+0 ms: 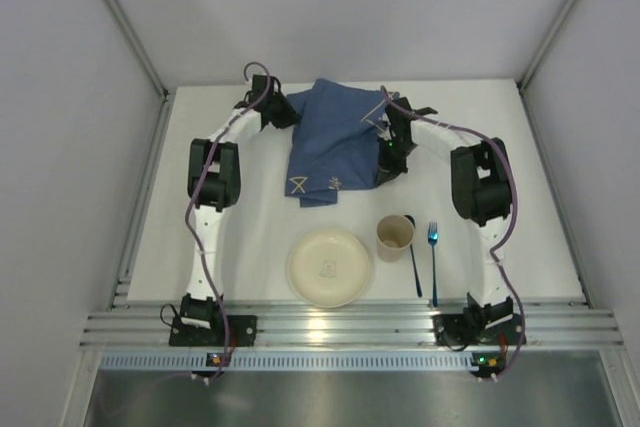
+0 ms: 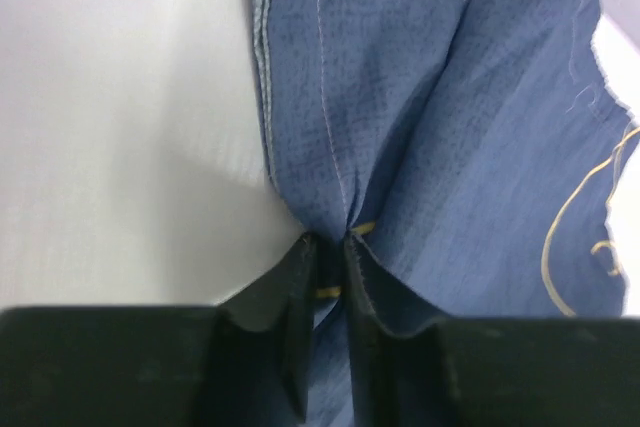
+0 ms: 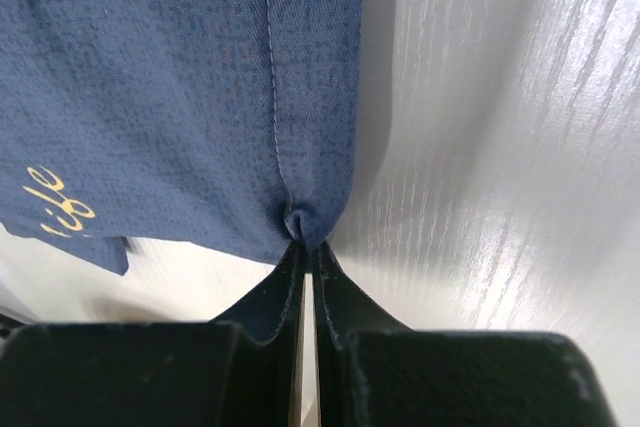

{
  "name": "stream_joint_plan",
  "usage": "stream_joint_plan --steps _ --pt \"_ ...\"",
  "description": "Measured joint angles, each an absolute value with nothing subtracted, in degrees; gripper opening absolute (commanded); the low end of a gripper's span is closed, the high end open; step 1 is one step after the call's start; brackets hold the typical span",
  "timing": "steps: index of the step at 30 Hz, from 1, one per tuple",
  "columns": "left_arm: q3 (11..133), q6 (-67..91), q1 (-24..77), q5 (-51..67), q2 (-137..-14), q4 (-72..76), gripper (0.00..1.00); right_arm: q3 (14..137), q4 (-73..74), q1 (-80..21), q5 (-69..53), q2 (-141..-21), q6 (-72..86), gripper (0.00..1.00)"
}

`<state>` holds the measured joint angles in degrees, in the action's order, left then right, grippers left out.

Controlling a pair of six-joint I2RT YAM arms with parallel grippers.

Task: Set the dinner table for one person

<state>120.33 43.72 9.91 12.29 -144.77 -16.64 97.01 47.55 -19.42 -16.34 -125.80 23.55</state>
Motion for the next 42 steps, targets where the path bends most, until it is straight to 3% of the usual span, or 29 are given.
stream_joint_plan --steps 2,3,14,32,33,35,36,37,42 --pt "120.36 44.21 10.20 12.78 -145.12 -16.25 0.01 97.51 48.16 -19.29 -16.40 -126.10 23.53 0.00" --pt "120.38 44.23 10.26 12.80 -145.16 -16.32 0.00 97.67 48.34 -19.25 -16.40 -126.21 23.51 0.00" --pt "123.02 41.34 8.34 12.95 -145.43 -22.02 0.00 97.91 49.41 -16.64 -16.40 -126.26 23.16 0.00" --pt "123.31 16.49 -1.43 7.16 -141.86 -34.17 0.00 88.49 49.78 -1.52 -6.50 -118.04 23.79 0.00" --pt "123.02 15.14 -1.43 6.96 -141.58 -34.57 0.05 88.49 50.06 -1.02 -5.82 -117.71 23.79 0.00" --pt "122.39 12.84 -1.34 6.55 -140.97 -35.20 0.32 88.47 50.65 0.16 -4.69 -116.92 23.97 0.00" --pt "122.15 11.66 -1.19 6.31 -140.66 -35.62 0.57 88.44 50.83 0.69 -4.05 -116.44 24.10 0.00" --pt "121.99 10.92 -1.08 5.87 -140.35 -36.05 0.96 88.38 50.96 1.17 -3.31 -115.87 24.12 0.00" --pt "121.16 13.61 -1.78 7.14 -137.69 -36.75 0.98 87.79 51.64 2.13 -2.46 -114.72 24.14 0.00"
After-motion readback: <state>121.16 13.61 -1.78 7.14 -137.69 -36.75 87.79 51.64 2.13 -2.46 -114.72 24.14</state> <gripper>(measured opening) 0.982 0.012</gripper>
